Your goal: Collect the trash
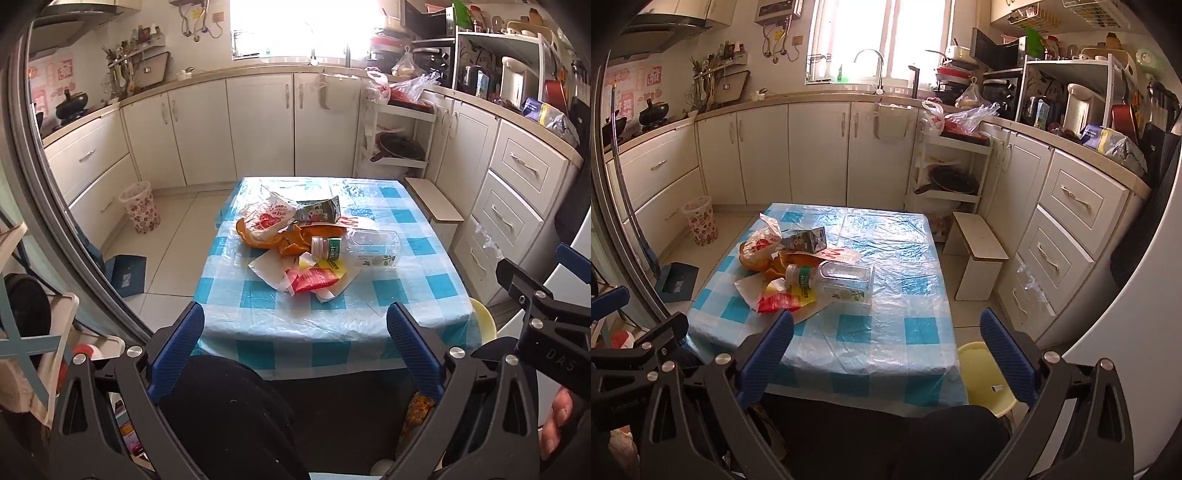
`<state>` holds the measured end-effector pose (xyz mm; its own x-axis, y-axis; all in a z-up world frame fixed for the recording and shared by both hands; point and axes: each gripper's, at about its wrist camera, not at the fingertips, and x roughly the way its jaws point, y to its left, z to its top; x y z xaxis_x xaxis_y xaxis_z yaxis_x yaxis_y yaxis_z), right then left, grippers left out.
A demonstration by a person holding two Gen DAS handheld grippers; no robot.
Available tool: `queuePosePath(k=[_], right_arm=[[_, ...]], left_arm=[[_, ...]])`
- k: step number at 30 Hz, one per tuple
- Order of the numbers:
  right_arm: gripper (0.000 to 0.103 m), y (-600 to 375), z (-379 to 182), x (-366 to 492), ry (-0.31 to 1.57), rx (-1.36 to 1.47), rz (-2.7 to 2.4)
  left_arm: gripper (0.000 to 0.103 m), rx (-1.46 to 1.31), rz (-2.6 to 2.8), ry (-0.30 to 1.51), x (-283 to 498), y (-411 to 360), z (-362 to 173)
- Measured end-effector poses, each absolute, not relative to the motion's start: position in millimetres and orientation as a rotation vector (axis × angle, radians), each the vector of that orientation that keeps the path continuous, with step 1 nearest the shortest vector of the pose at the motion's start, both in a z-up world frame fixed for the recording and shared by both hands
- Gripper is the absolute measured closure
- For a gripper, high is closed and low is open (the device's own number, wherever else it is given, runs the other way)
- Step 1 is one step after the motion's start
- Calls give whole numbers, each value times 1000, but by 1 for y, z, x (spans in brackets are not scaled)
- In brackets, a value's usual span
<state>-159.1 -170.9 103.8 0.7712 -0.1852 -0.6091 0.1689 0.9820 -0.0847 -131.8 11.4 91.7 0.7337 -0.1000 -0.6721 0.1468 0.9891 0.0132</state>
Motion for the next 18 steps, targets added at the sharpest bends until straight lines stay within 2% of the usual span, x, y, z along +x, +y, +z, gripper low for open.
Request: queuePosePath(k=[18], right_arm=[[6,-180,106,-167,638,-6,-188]], left_arm=[[8,72,-147,727,-138,7,94]])
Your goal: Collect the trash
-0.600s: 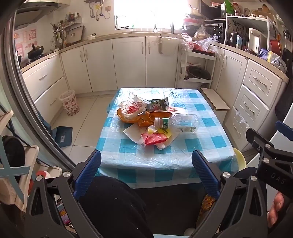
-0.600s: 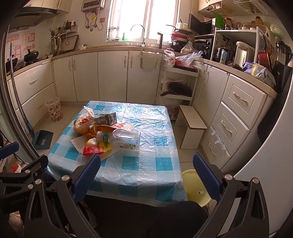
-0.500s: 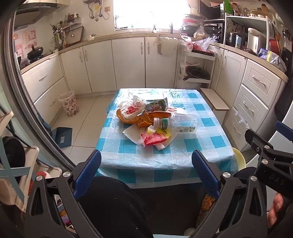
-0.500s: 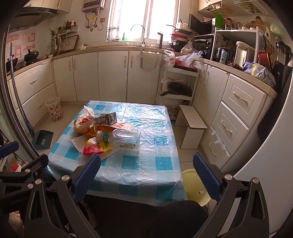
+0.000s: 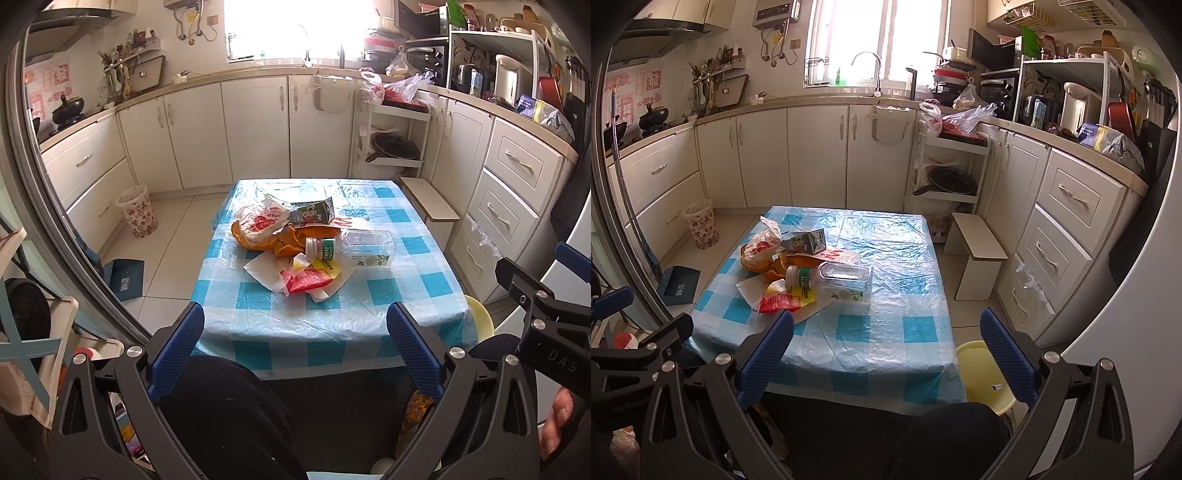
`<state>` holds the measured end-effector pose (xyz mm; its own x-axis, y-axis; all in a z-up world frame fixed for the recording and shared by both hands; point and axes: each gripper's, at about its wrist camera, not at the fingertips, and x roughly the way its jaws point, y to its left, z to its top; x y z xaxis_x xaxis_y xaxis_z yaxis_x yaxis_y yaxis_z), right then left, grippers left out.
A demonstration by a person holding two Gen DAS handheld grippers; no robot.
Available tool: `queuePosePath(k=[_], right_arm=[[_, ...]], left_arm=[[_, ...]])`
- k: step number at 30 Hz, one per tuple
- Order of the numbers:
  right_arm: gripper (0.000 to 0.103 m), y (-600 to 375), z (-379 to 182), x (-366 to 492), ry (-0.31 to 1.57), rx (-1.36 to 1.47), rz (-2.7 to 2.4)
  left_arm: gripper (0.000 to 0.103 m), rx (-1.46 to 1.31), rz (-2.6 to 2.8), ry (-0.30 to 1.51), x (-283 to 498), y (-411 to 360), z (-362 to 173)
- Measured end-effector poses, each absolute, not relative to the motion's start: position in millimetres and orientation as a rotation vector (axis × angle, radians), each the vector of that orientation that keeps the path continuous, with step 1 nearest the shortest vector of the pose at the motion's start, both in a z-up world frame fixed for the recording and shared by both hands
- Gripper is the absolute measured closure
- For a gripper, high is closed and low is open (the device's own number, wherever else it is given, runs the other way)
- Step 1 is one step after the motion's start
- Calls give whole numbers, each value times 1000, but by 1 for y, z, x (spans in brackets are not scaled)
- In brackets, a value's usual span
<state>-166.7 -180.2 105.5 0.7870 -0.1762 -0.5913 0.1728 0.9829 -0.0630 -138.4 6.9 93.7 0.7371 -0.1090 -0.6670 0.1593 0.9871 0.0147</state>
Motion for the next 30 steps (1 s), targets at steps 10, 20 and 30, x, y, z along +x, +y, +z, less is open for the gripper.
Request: queuePosePath(k=[10,20,30], right_arm=[[6,-180,107,-169,630,-1,-181],[6,-177,104,-164,708,-36,-186],[6,-178,102,-165,685,-30,-186]], left_arm=[[8,71,-147,727,-139,6,93],[8,75,-147,737,-138,4,89],[8,76,-147,741,-139,3,86]])
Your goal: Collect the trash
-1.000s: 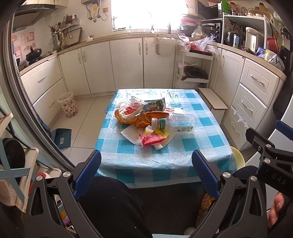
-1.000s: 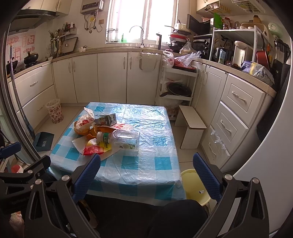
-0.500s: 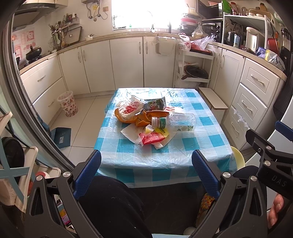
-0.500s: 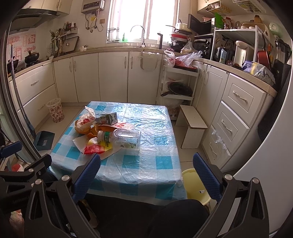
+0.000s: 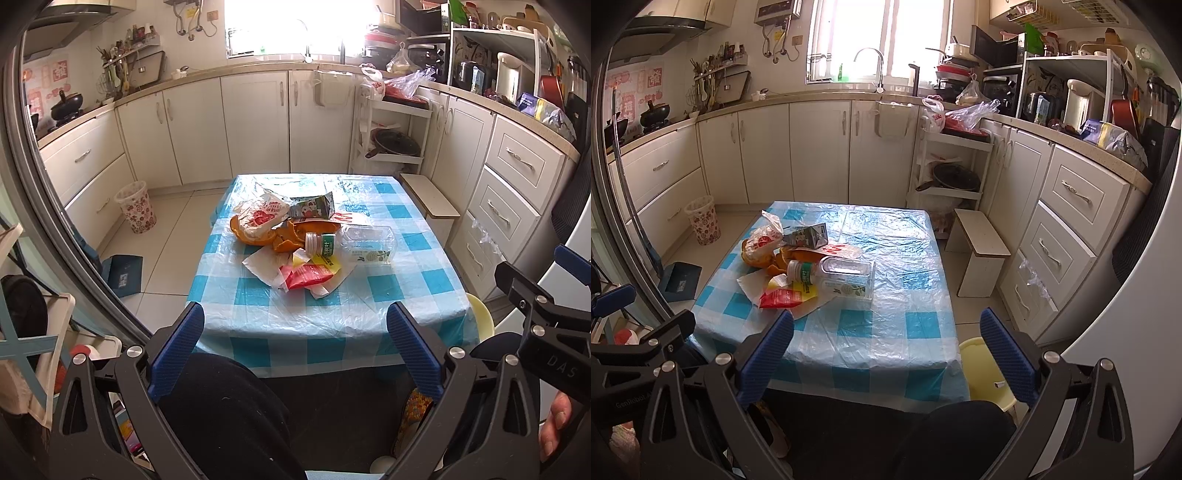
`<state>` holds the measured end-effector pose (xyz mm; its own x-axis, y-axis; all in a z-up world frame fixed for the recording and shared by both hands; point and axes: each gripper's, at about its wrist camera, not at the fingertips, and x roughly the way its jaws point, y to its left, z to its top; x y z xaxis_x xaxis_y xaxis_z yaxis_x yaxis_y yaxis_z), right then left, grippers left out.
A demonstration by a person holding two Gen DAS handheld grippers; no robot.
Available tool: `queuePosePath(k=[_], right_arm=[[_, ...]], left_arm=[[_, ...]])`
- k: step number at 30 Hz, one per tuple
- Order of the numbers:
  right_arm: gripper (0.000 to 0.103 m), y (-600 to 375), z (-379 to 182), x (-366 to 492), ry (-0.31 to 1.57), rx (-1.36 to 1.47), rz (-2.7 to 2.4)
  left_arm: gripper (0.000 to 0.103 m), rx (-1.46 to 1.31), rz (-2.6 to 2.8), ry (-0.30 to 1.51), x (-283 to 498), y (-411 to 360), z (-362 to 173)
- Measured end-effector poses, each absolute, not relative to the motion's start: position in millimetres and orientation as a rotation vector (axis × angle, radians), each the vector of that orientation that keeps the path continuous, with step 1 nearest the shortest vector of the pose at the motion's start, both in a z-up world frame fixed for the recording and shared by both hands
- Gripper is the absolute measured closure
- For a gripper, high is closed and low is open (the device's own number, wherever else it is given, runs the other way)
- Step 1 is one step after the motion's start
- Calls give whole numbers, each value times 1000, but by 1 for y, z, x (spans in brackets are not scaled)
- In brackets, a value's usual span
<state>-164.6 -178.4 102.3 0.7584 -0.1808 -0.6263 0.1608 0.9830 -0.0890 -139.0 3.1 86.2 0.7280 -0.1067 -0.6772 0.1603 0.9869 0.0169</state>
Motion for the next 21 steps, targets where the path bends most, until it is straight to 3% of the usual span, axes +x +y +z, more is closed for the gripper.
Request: queuePosePath(k=[21], right_arm=[[6,-190,94,-146,709,61,-110]], left_arm=[[8,52,-74,713,-108,19,90]])
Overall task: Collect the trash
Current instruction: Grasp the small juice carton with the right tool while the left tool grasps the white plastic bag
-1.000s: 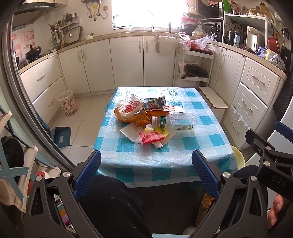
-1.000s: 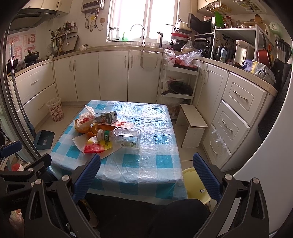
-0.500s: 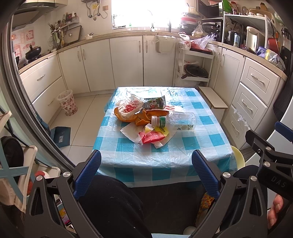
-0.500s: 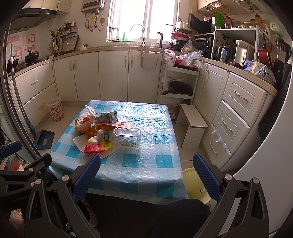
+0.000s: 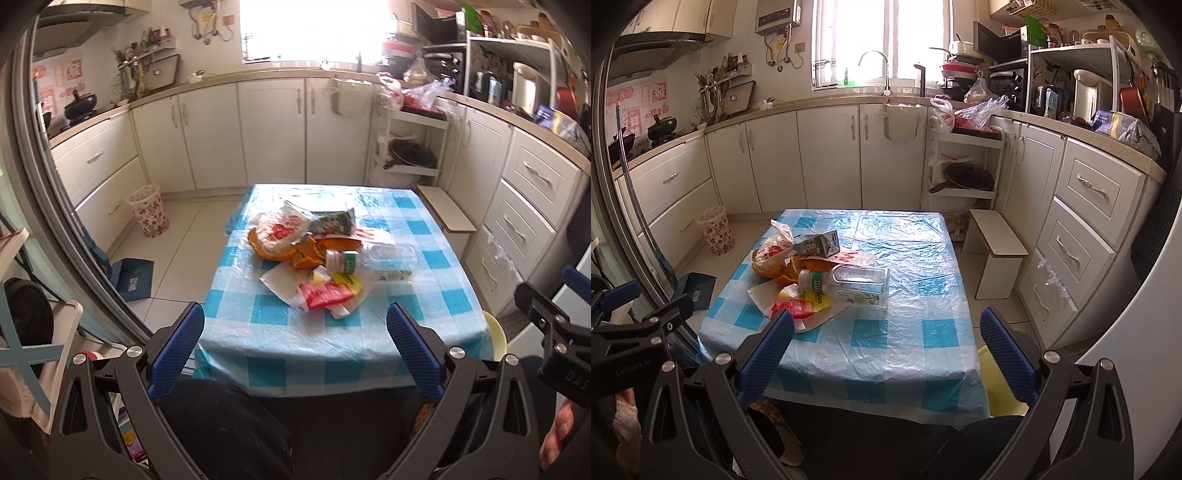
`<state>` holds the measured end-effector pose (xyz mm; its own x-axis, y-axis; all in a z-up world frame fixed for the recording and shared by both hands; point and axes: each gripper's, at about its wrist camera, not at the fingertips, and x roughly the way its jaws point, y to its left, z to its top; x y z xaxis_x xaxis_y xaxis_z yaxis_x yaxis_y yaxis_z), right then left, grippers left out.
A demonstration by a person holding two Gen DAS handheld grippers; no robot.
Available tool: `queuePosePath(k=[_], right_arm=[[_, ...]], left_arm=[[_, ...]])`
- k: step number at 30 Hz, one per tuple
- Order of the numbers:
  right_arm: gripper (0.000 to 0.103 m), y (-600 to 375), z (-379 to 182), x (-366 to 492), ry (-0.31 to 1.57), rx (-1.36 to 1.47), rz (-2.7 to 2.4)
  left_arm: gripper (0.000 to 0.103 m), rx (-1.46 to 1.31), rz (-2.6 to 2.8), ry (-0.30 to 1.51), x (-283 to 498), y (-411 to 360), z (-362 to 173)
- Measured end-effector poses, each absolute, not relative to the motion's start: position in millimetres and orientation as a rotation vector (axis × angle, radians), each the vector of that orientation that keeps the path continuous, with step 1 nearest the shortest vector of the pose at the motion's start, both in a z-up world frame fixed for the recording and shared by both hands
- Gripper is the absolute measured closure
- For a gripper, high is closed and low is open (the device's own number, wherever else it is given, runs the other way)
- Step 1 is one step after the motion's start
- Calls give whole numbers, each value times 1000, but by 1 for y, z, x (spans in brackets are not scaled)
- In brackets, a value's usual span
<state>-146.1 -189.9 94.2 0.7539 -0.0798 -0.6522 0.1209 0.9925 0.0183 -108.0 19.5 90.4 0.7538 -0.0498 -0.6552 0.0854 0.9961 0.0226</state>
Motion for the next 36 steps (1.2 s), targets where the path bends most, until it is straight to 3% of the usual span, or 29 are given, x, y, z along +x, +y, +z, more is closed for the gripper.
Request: queuePosePath(k=[14,25,36], right_arm=[[6,-190,59,-86,736,60,-14],[6,-196,25,-13,750,14,18],[6,-210,2,10,761,78,59]], left_arm=[[8,-59,-26,853,-14,55,50],[8,-71,-103,939,99,16,11],[10,-348,-29,1068,201,23,-41]])
